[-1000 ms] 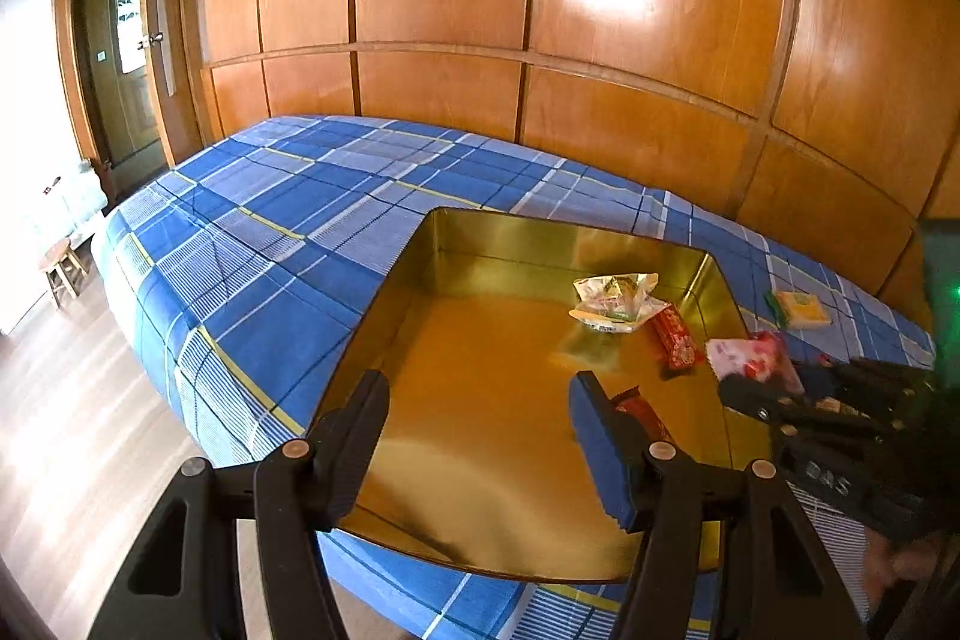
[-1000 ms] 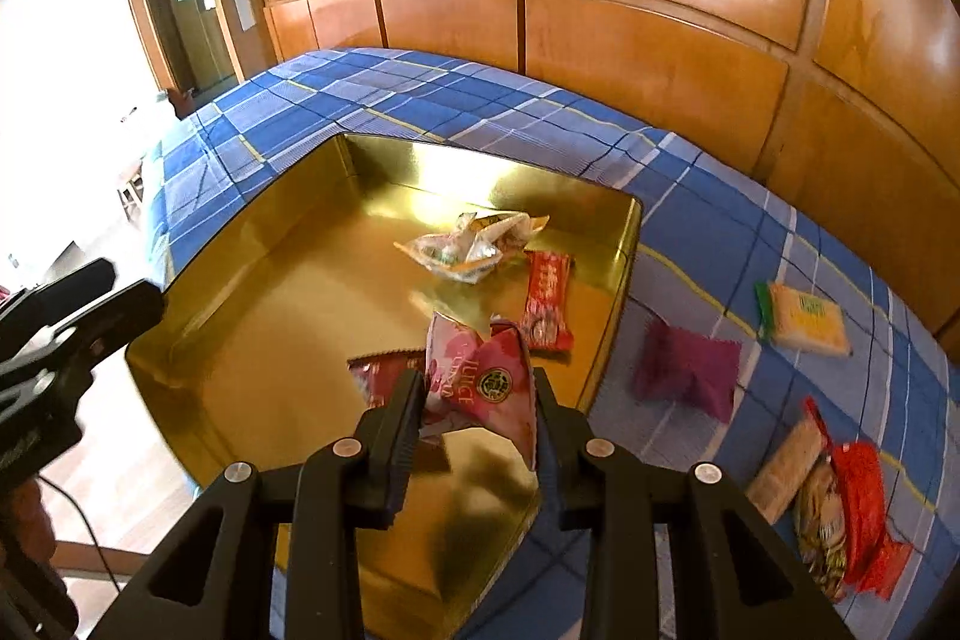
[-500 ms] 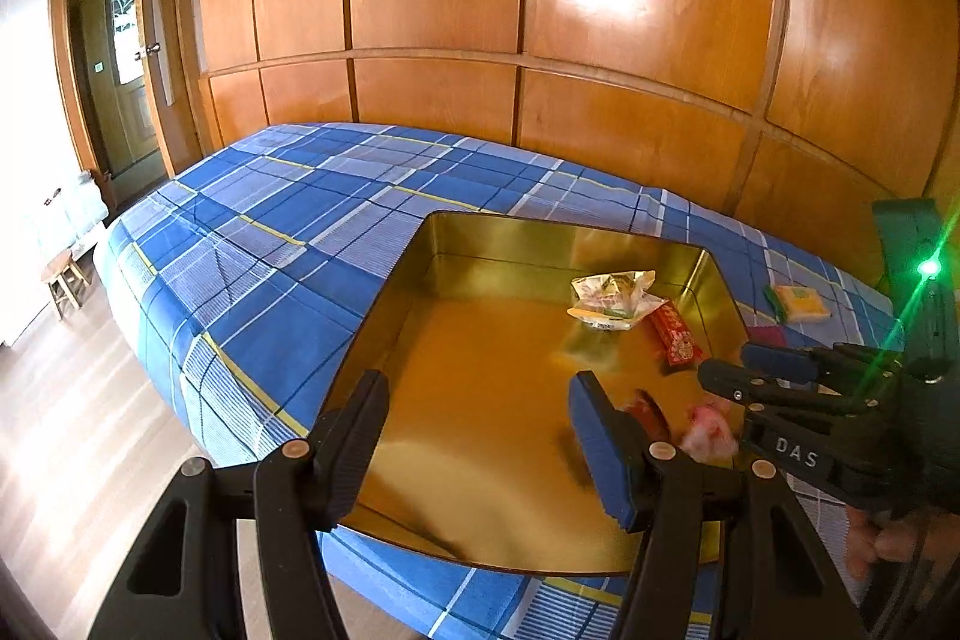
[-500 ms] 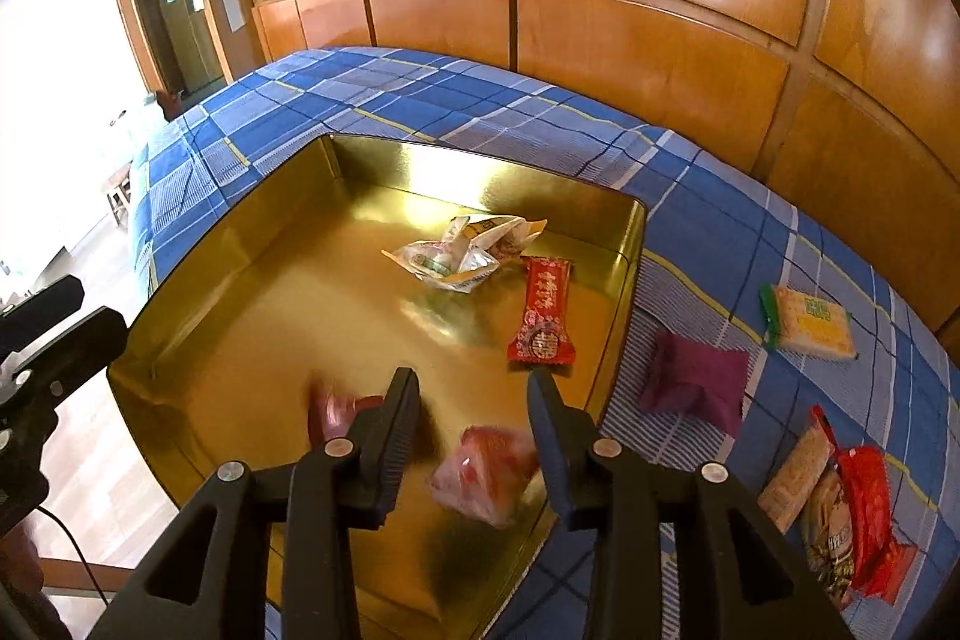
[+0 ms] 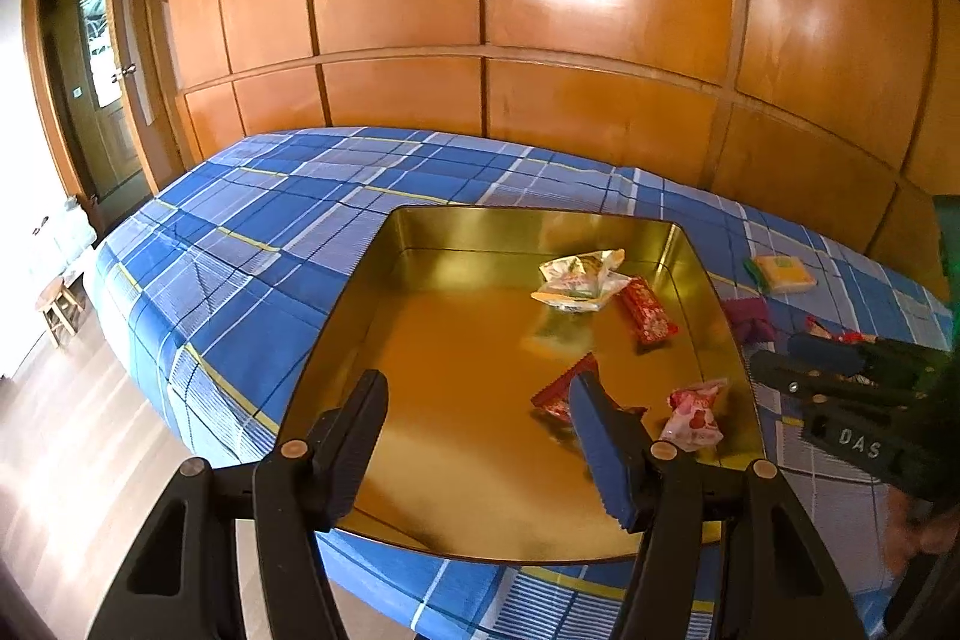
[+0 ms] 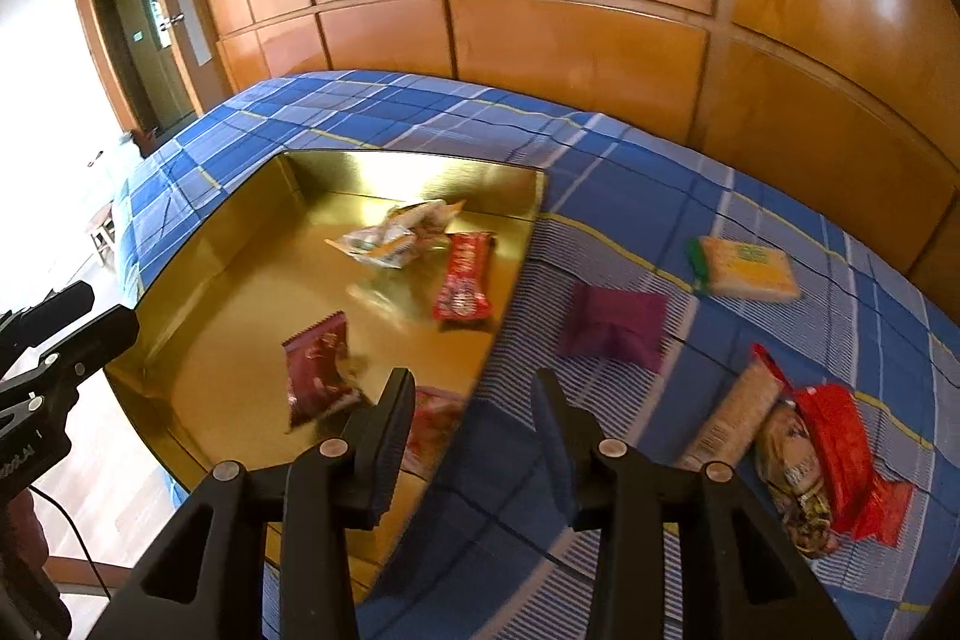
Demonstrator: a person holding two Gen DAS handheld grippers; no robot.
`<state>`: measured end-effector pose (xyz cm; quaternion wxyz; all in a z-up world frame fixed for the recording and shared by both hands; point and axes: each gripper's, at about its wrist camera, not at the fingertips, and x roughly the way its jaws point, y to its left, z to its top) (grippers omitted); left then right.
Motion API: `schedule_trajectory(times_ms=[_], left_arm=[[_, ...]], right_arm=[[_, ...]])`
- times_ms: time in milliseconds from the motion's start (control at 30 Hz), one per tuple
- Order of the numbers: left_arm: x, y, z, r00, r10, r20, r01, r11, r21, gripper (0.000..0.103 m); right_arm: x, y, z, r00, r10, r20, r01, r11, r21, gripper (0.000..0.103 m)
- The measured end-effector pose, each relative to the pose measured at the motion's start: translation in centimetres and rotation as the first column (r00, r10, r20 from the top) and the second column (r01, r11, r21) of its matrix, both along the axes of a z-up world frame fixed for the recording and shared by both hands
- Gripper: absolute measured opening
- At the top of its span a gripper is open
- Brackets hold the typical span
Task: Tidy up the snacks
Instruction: 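Move both tools back toward the remaining snacks on the bed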
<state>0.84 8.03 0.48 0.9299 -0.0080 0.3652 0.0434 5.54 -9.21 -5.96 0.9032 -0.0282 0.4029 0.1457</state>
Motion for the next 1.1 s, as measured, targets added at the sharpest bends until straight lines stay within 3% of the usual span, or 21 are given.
schedule_trajectory(times_ms=[333, 600, 733, 800, 933, 1000, 1100], left_arm=[[0.7, -2.8, -0.5, 0.994, -0.098, -0.038, 0.099, 0.995, 0.018, 0.064], [2.6, -7.0, 0.5, 0.963, -0.265, -0.059, 0.266, 0.963, 0.027, 0.063], [4.5, -10.1, 0.8, 0.922, -0.375, -0.096, 0.378, 0.926, 0.008, 0.055], [5.7, -11.9, 0.8, 0.890, -0.440, -0.120, 0.446, 0.895, 0.025, 0.053], [8.6, -15.9, -0.5, 0.787, -0.578, -0.217, 0.601, 0.797, 0.060, 0.051], [10.1, -17.7, -1.5, 0.742, -0.617, -0.263, 0.655, 0.751, 0.086, 0.057], [11.9, -19.4, -2.7, 0.701, -0.647, -0.301, 0.702, 0.701, 0.128, 0.067]], right_arm=[[-0.8, -4.9, -0.5, 0.998, -0.056, -0.012, 0.055, 0.996, -0.069, 0.041], [-1.2, -13.9, -0.6, 0.980, -0.191, -0.047, 0.184, 0.976, -0.119, 0.041], [-1.1, -18.1, -0.8, 0.968, -0.243, -0.058, 0.233, 0.963, -0.139, 0.042], [-1.2, -19.7, -1.1, 0.965, -0.253, -0.068, 0.242, 0.960, -0.141, 0.042], [-1.1, -22.3, -1.8, 0.959, -0.266, -0.093, 0.254, 0.960, -0.120, 0.042], [-1.1, -23.3, -2.2, 0.958, -0.267, -0.107, 0.258, 0.962, -0.095, 0.043], [-0.7, -24.1, -2.5, 0.952, -0.275, -0.135, 0.272, 0.962, -0.039, 0.043]])
